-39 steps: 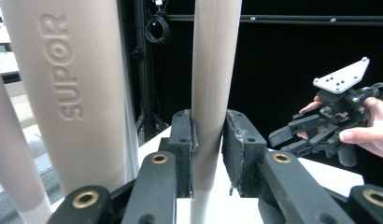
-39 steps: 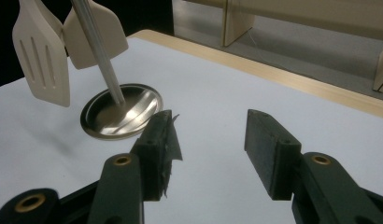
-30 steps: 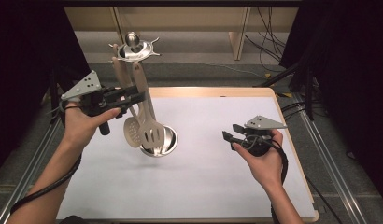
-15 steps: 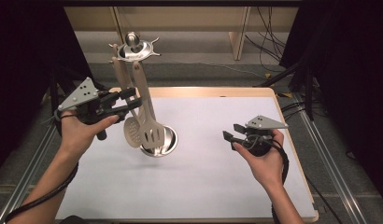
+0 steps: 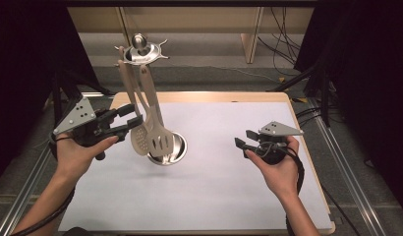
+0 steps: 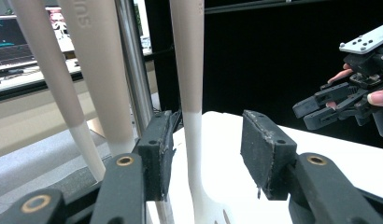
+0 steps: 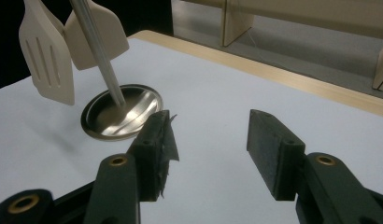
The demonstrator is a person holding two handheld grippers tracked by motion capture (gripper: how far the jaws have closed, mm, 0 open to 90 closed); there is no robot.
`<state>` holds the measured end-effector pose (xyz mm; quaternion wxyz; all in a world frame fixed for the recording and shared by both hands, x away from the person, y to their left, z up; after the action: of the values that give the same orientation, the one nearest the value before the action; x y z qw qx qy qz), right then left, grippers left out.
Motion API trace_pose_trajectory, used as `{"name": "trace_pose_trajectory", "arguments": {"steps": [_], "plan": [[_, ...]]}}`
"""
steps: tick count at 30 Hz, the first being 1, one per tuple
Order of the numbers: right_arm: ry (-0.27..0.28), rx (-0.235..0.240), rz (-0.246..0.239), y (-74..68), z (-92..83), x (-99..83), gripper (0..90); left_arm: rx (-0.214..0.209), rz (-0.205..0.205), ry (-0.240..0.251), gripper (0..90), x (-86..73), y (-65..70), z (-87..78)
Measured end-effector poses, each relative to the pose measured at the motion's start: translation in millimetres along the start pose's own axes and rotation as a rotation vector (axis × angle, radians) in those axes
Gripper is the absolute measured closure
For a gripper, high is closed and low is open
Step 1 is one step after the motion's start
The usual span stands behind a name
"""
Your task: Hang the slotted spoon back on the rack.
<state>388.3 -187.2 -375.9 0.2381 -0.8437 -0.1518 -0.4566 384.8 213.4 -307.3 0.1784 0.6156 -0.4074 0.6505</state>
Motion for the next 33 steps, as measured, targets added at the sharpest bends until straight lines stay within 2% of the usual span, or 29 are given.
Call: {"name": "trace_pose_trajectory", "arguments": {"steps": [3,7,9,14,15,17,21,33], "plan": [[-0.004,0.0,0.017,-0.3,-0.5,-0.7,50.4,0.006,-0.004,0.001,53.1,-4.9,0.0,-2.9],[0.0,0.006,0.007,0.9,0.2,-0.4,50.3,0.015,-0.008,-0.009,52.6,-10.7,0.3,-5.8],[0.003,0.004,0.003,1.3,0.1,-0.2,50.2,0.009,-0.031,0.0,51.5,-14.3,0.3,-7.1],[0.01,-0.007,0.011,1.5,-0.4,-0.6,50.1,0.027,-0.032,-0.005,50.4,-22.5,1.1,-9.7],[0.008,-0.006,-0.006,3.4,-0.5,0.1,50.1,0.029,-0.03,-0.012,50.3,-24.4,1.2,-10.5],[-0.009,-0.005,0.027,0.9,-0.7,-1.6,50.1,0.034,-0.034,-0.015,50.1,-28.2,2.0,-11.4],[-0.004,0.003,0.032,0.8,0.8,-2.0,50.1,0.044,-0.038,-0.025,49.6,-35.4,3.2,-13.2],[0.002,-0.01,0.014,2.9,-0.1,-1.7,50.0,0.06,-0.04,-0.06,48.8,-55.3,6.6,-18.8]]}}
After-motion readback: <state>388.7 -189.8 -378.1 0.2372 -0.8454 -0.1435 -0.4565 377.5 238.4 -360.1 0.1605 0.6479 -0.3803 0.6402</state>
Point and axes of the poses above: each handheld gripper's, and its own axes: z roughly forward along the jaws, x roughly out of its top, y roughly to its right, the point moved 3 cm from there along z, roughly forward along the jaws, and after that the axes turned 14 degrees about z, right-handed, at the moved point
